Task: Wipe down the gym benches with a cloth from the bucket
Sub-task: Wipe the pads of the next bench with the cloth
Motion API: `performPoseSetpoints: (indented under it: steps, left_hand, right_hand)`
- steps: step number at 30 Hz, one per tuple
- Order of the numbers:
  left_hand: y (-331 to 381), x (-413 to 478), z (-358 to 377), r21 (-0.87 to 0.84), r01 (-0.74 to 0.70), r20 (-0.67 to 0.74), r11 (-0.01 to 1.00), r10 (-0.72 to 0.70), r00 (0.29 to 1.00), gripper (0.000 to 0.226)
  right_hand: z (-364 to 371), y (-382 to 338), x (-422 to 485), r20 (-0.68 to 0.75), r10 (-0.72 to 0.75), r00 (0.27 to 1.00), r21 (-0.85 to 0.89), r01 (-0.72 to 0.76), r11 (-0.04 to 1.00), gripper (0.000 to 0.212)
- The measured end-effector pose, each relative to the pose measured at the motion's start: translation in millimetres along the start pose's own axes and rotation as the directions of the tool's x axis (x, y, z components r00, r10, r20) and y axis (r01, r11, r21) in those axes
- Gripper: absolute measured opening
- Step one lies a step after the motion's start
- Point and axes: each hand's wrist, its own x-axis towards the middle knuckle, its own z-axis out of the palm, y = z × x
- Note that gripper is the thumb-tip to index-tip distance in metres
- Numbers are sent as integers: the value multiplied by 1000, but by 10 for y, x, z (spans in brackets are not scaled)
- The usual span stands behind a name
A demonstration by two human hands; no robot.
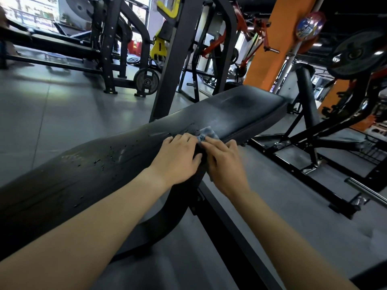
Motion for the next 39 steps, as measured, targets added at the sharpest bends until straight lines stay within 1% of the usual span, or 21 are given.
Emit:
performPoseSetpoints:
  steps: [2, 4, 5, 6, 8, 9, 10, 11, 13, 15, 17, 19, 24, 26, 30, 32, 36, 37, 39]
  left_hand:
    - [-25, -3, -9, -12, 8, 7, 1000, -8, 1000, 40]
    - [-45, 1, -13, -29, 10, 18, 1000, -9, 1000, 42]
    - [-52, 4, -13, -40, 10, 23, 999, -9, 1000, 43]
    - [-56, 14, -14, -49, 10, 27, 999, -8, 1000, 43]
    - [-63, 41, -17, -54, 11, 26, 998, -10, 1000, 42]
    - [-68, 58, -20, -54, 15, 22, 998, -14, 1000, 41]
    - [-70, 73, -20, -54, 19, 17, 998, -18, 1000, 40]
    - [-74, 86, -19, -57, 23, 12, 998, -23, 1000, 39]
    - [-88, 119, -18, -64, 25, 8, 998, -24, 1000, 38]
    - [-102, 158, -11, -80, 23, -2, 997, -23, 1000, 35]
    - [-99, 212, 9, -127, 26, -21, 992, -29, 999, 34]
    - [-81, 288, 65, -165, 24, -34, 986, -30, 999, 35]
    - [-23, 653, 162, -151, -41, -60, 988, 32, 998, 34]
    - [-1, 861, 174, -147, -77, -71, 986, 67, 995, 35]
    - [32, 1256, 228, -141, -119, -51, 983, 113, 992, 44]
    - [17, 1397, 260, -139, -110, -22, 984, 108, 994, 50]
    - [-73, 1527, 330, -150, -61, 33, 987, 67, 997, 58]
    - [-95, 1537, 341, -143, -62, 35, 988, 68, 997, 59]
    - [-121, 1560, 348, -115, -81, 30, 990, 85, 996, 60]
  right_hand:
    - [-74, 65, 117, 40, -94, 995, -52, 96, 994, 30]
    - [-169, 187, 300, 81, -145, 986, -171, 157, 973, 28]
    - [-208, 244, 402, 104, -109, 989, -224, 130, 966, 28]
    - [-225, 296, 511, 130, -36, 991, -246, 67, 967, 31]
    - [-185, 320, 677, 169, 117, 979, -207, -81, 975, 36]
    - [-128, 285, 721, 201, 161, 966, -182, -124, 975, 38]
    - [-83, 209, 735, 236, 172, 956, -171, -134, 976, 40]
    - [-42, 129, 717, 281, 149, 948, -158, -107, 982, 42]
    - [-23, -18, 622, 362, 26, 932, -75, 2, 997, 45]
    - [-86, -38, 587, 412, -54, 910, -15, 66, 998, 46]
    - [-139, 81, 687, 445, -72, 893, -49, 104, 993, 46]
    - [-157, 257, 822, 469, -42, 882, -112, 106, 988, 46]
    - [-152, 739, 1204, 492, 107, 864, -254, 25, 967, 49]
    - [-154, 943, 1359, 487, 170, 857, -282, -30, 959, 50]
    - [-201, 1287, 1590, 480, 232, 846, -322, -76, 944, 50]
    - [-260, 1462, 1710, 454, 287, 844, -346, -131, 929, 50]
    - [-314, 1724, 1947, 349, 414, 840, -396, -268, 878, 50]
    - [-288, 1733, 1990, 329, 426, 843, -395, -286, 873, 49]
    - [-222, 1656, 2003, 332, 392, 858, -395, -251, 884, 50]
